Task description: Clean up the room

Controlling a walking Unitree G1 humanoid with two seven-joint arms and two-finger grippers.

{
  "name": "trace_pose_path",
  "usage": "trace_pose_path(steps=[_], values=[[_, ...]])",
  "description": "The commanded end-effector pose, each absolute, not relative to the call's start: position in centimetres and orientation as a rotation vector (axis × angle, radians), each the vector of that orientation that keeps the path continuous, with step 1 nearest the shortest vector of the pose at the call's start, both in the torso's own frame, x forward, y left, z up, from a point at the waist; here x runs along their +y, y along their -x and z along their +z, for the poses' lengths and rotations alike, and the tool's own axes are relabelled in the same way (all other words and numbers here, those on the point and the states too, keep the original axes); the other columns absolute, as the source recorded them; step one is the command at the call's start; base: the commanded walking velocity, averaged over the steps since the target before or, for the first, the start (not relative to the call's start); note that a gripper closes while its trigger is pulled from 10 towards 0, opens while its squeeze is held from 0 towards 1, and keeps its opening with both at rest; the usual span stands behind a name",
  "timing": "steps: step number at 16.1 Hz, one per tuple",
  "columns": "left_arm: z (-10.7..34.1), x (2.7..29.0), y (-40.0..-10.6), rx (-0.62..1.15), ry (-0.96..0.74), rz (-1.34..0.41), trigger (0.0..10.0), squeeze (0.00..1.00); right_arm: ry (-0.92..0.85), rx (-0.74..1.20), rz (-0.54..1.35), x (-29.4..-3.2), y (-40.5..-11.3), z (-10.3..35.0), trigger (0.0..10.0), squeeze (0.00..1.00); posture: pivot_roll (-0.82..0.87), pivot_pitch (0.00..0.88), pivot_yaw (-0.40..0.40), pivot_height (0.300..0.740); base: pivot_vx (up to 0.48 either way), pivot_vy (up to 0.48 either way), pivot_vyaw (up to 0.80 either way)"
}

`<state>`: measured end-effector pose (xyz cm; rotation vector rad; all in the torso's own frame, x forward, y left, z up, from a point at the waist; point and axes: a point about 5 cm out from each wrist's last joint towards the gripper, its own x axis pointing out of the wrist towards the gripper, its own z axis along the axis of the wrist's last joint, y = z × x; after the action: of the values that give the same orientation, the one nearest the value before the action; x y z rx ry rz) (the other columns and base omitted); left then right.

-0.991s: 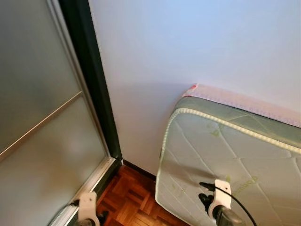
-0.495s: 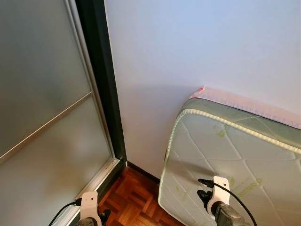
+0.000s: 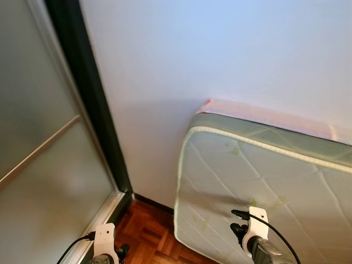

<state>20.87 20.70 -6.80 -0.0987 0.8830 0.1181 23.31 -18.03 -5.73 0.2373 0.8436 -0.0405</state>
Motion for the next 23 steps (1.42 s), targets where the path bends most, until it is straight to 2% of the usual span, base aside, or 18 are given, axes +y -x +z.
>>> trace_pose_path(steps=[1, 8, 10, 21, 23], values=[[-6.89, 20.72, -20.74, 0.893, 0.094, 0.119, 10.0, 0.0, -0.233, 0.858, -0.036, -18.1, -23.1, -5.87, 10.0, 0.0, 0.06, 0.0, -0.04, 0.74, 0.0, 0.0, -0.71], [-6.95, 20.66, -20.62, 0.899, 0.082, 0.095, 10.0, 0.0, -0.222, 0.872, -0.022, -18.1, -22.91, -5.99, 10.0, 0.0, 0.06, 0.0, -0.041, 0.74, 0.0, 0.0, -0.71], [-6.94, 20.68, -20.64, 0.902, 0.064, 0.084, 10.0, 0.0, -0.22, 0.873, -0.02, -18.09, -22.9, -6.0, 10.0, 0.0, 0.06, 0.0, -0.041, 0.74, 0.0, -0.435, -0.71], [-6.81, 20.68, -20.87, 0.896, 0.063, 0.082, 10.0, 0.0, -0.225, 0.872, -0.024, -18.1, -23.09, -5.88, 10.0, 0.0, 0.06, 0.0, -0.04, 0.74, 0.0, 0.0, -0.71], [-6.8, 20.68, -20.89, 0.896, 0.061, 0.08, 10.0, 0.0, -0.226, 0.872, -0.024, -18.1, -23.11, -5.88, 10.0, 0.0, 0.06, 0.0, -0.039, 0.74, 0.0, -0.397, -0.71]])
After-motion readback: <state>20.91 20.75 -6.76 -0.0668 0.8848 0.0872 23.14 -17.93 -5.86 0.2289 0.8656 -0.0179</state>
